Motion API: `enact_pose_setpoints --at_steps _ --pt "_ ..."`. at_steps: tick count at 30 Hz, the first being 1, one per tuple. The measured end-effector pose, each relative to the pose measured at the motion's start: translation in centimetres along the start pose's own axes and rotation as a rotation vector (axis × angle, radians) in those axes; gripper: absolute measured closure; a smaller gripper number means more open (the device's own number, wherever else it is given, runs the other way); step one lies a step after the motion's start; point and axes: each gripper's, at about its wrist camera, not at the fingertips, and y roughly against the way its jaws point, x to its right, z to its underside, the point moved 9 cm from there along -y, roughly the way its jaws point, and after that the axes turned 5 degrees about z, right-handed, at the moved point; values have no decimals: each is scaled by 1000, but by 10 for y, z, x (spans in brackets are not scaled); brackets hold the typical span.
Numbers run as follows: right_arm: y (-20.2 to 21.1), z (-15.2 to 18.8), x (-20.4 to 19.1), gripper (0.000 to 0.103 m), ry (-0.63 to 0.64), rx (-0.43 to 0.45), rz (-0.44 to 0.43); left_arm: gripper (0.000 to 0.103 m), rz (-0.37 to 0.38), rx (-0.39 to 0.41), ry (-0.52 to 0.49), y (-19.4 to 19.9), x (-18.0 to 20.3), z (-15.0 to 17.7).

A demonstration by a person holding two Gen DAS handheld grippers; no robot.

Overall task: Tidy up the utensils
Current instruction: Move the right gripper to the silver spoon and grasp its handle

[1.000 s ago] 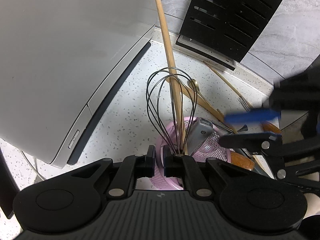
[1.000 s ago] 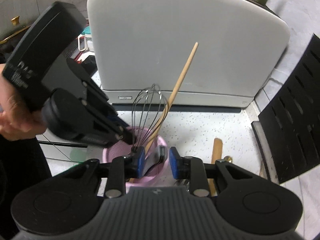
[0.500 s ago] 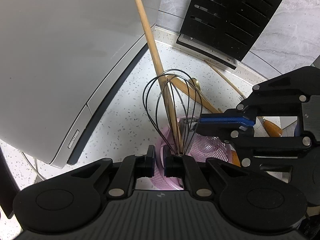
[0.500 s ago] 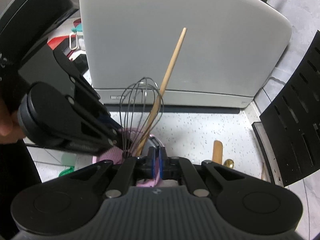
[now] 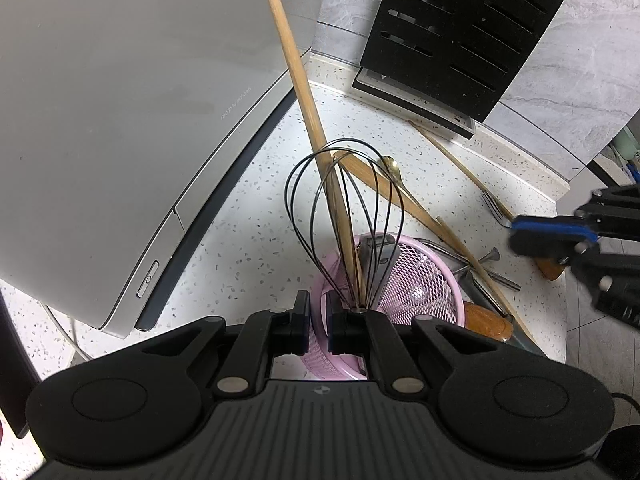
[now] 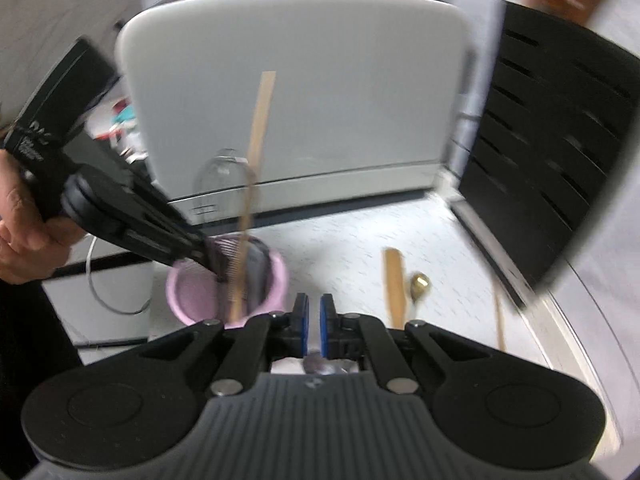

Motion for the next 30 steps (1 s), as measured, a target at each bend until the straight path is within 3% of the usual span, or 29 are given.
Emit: enact_pose_setpoints --at_steps 7,12,18,26,30 --pt "18 28 58 100 -133 17 105 95 1 0 -5 0 1 0" --pt "22 56 73 100 -192 14 127 95 0 1 -9 0 1 0" --pt "-5 92 63 100 -181 -73 108 95 -7 2 -10 0 3 0" --pt "-21 82 30 100 -135 -74 34 95 -8 4 -12 0 2 1" --pt "-29 76 16 100 -38 -67 84 95 -6 4 -12 0 2 1"
